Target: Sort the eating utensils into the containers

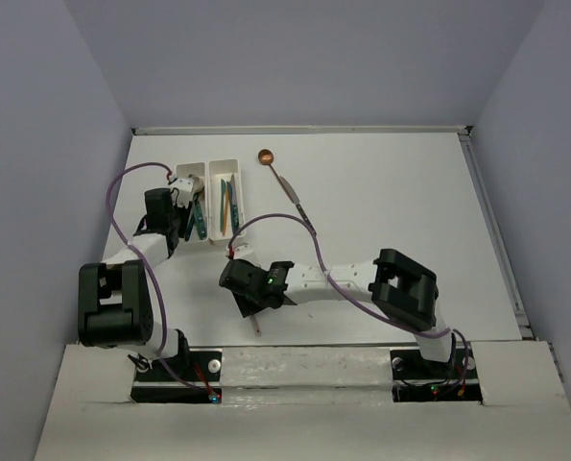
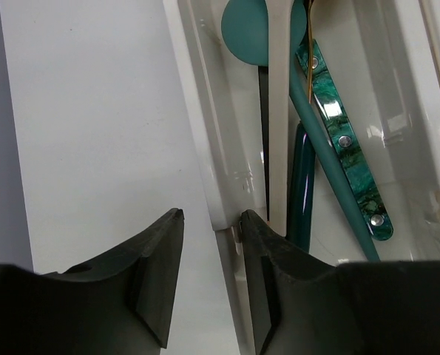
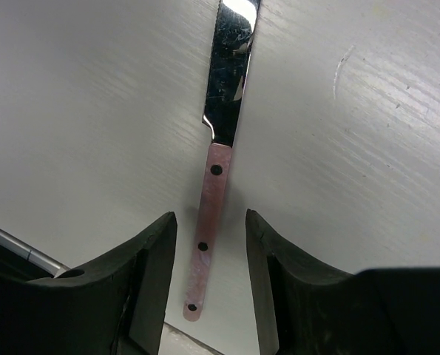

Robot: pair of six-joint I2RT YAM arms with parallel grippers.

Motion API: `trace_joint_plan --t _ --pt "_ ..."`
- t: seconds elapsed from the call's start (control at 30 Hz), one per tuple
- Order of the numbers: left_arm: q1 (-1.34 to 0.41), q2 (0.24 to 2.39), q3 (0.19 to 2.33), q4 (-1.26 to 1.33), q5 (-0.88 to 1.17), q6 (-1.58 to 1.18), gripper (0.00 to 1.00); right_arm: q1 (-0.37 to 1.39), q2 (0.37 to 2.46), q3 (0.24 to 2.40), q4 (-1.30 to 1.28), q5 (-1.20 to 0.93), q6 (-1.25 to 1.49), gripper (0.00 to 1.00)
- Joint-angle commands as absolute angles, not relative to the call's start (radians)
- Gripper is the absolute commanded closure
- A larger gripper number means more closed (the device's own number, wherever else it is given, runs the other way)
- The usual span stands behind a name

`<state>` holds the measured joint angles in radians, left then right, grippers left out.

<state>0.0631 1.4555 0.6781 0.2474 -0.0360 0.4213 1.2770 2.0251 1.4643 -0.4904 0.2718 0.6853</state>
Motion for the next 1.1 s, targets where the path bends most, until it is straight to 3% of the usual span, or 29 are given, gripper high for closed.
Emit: trace_joint_plan --t 0.0,0.4,0.47,0.5,0.57,0.8,1.07 --pt "0.072 1.453 0.681 0.313 -0.069 0.460 0.55 1.279 2.071 1.508 -0.502 0.270 0.707 0.52" --pt "0.072 1.485 0.709 0.341 -0.078 0.465 0.55 1.270 2.118 1.531 -0.512 0.305 0.733 0.63" --pt "0.074 1.467 0.698 0.339 -0.063 0.462 0.53 1.270 2.125 1.534 -0.514 0.310 0.736 0.79" --pt "0.074 1.460 0.696 0.334 -0.058 0.460 0.52 1.270 2.128 1.534 -0.515 0.314 0.741 0.96" --pt "0.072 1.450 0.699 0.324 -0.045 0.459 0.52 1.270 2.123 1.528 -0.515 0.324 0.750 1.00" --pt "0.074 1.349 0.718 0.261 0.014 0.437 0.46 1.270 1.961 1.415 -0.463 0.420 0.775 1.00" --pt "0.072 1.253 0.749 0.198 0.063 0.411 0.41 1.270 1.732 1.259 -0.298 0.382 0.681 1.00"
